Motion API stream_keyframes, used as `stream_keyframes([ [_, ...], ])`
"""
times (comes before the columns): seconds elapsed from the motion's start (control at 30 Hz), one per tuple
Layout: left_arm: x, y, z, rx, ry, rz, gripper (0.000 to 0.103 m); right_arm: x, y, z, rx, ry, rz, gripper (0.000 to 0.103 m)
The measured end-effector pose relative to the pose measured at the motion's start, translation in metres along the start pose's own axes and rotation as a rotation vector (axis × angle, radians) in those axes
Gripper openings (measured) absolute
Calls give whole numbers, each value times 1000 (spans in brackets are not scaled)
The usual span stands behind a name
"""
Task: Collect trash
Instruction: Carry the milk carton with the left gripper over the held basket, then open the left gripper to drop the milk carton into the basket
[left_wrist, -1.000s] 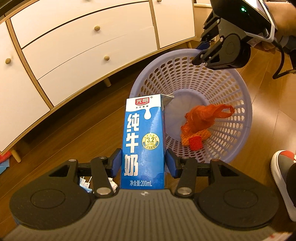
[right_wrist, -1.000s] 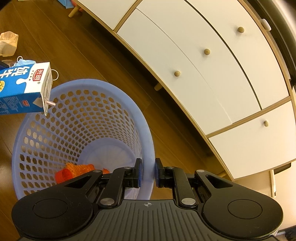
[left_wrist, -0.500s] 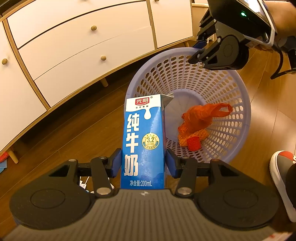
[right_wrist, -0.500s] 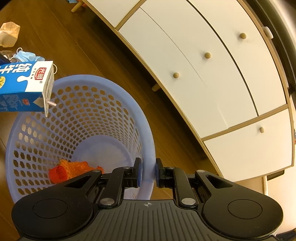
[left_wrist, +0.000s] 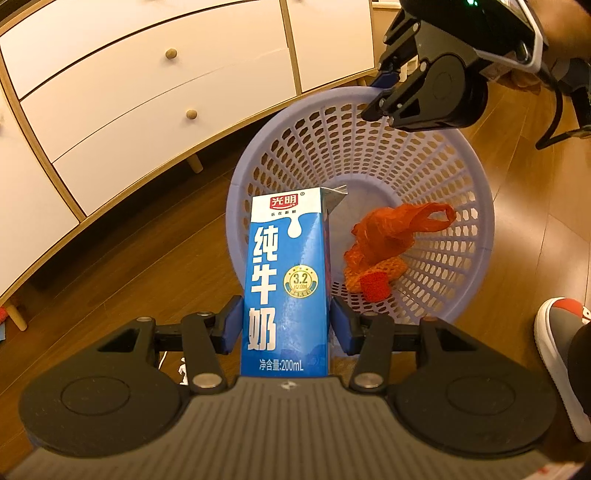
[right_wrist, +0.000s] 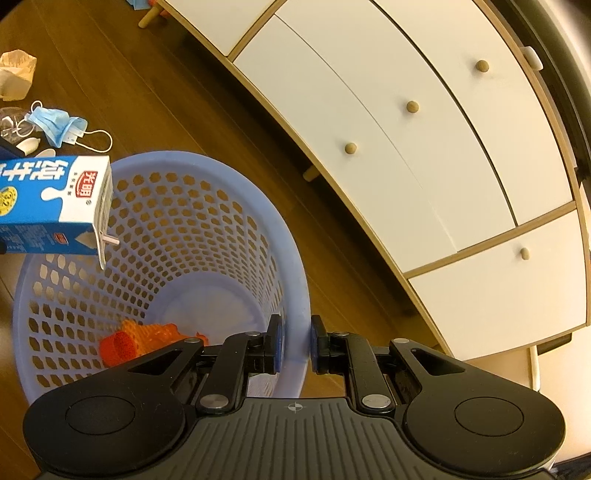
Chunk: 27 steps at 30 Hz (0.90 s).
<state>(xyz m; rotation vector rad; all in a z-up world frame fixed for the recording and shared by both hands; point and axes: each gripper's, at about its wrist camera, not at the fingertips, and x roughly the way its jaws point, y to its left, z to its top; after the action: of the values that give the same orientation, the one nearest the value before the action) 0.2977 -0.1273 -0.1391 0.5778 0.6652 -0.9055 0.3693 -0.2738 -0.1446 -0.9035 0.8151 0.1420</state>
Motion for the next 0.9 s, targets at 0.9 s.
stream_keyframes([
  [0.9, 12, 8, 4, -18, 3, 31, 54, 3, -8, 3, 35, 17, 16, 11],
])
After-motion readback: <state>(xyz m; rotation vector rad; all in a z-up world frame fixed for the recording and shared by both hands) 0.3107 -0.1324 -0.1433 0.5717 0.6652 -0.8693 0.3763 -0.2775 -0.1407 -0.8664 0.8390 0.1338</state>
